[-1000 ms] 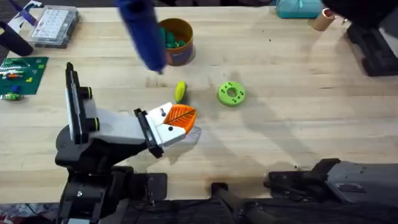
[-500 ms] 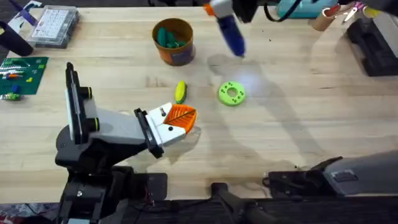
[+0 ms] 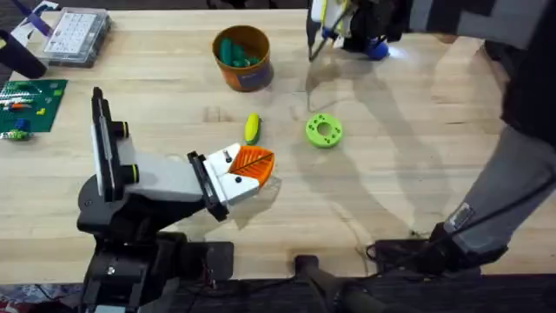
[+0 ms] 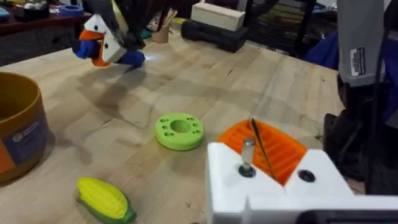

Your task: Pick up the gripper from the table and insert it into the empty holder that is missing its gripper. Then pick up a screw, insert it into the mounting hole, and use the screwdriver to tighten it. Finally, clean up the table by picking up the vegetable and placing it into the bucket.

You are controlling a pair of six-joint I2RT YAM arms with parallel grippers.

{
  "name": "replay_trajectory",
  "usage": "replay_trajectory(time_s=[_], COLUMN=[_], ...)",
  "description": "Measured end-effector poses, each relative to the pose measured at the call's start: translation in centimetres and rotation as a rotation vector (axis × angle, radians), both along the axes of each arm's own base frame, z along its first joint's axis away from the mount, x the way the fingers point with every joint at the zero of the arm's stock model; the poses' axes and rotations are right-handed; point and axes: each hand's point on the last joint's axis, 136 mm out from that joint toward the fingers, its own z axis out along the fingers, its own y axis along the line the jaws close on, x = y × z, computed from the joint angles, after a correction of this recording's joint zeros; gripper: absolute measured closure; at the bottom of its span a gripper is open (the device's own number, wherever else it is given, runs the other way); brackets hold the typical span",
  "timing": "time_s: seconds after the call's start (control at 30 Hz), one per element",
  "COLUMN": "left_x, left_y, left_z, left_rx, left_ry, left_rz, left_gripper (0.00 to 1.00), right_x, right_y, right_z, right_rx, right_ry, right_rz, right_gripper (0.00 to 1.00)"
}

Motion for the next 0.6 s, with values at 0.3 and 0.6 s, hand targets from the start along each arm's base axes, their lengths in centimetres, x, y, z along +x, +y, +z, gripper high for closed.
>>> replay_trajectory(time_s=[0.3, 0.6], left_x=[0.0, 0.0], left_y=[0.0, 0.0], left_z=[0.0, 0.0], left_rx=[0.000, 0.001], left_ry=[0.000, -0.003], left_rz=[0.000, -0.001], left_gripper=[0.984, 0.900], right_x=[0.9, 1.6], right_y=[-0.8, -0.5], right_z=[-3.3, -2.1], right_rx=[-0.168, -0.185], right_ry=[-0.021, -0.057], right_rz=[0.119, 0.141], right_gripper=[0.504, 0.007])
